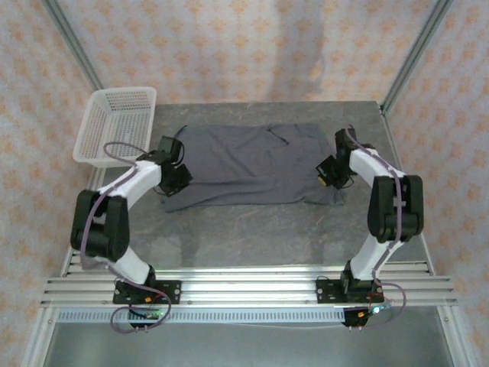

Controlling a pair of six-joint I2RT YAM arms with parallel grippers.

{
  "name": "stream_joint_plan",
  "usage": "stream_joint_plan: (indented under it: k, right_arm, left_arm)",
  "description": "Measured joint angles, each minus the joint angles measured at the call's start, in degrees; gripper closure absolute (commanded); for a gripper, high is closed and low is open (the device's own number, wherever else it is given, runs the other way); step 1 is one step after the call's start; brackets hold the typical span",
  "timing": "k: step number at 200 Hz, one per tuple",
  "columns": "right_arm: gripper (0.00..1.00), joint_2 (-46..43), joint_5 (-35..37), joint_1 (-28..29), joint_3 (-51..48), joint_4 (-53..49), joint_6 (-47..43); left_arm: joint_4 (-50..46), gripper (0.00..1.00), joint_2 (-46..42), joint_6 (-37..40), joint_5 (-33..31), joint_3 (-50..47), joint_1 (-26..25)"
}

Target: Fold the inside-out t-shirt

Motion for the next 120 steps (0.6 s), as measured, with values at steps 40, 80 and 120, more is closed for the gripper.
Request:
stream_joint_plan:
  k: [40, 80, 120]
  right_arm:
    - [1.00, 3.1, 1.7, 0.0, -1.0, 0.5, 0.1]
    - [1.00, -3.1, 2.7, -0.3, -9.0, 2.5, 1.6]
    - [1.00, -13.3, 5.1, -0.7, -19.1, -2.5, 2.8]
  left_arm:
    - [0.2, 1.00, 9.7, -1.9, -2.7, 4.0, 0.4]
    - [6.0, 1.00, 3.7, -4.0, -1.6, -5.7, 0.4]
    - [8.3, 1.00, -11.2, -6.7, 1.4, -21.8, 0.0]
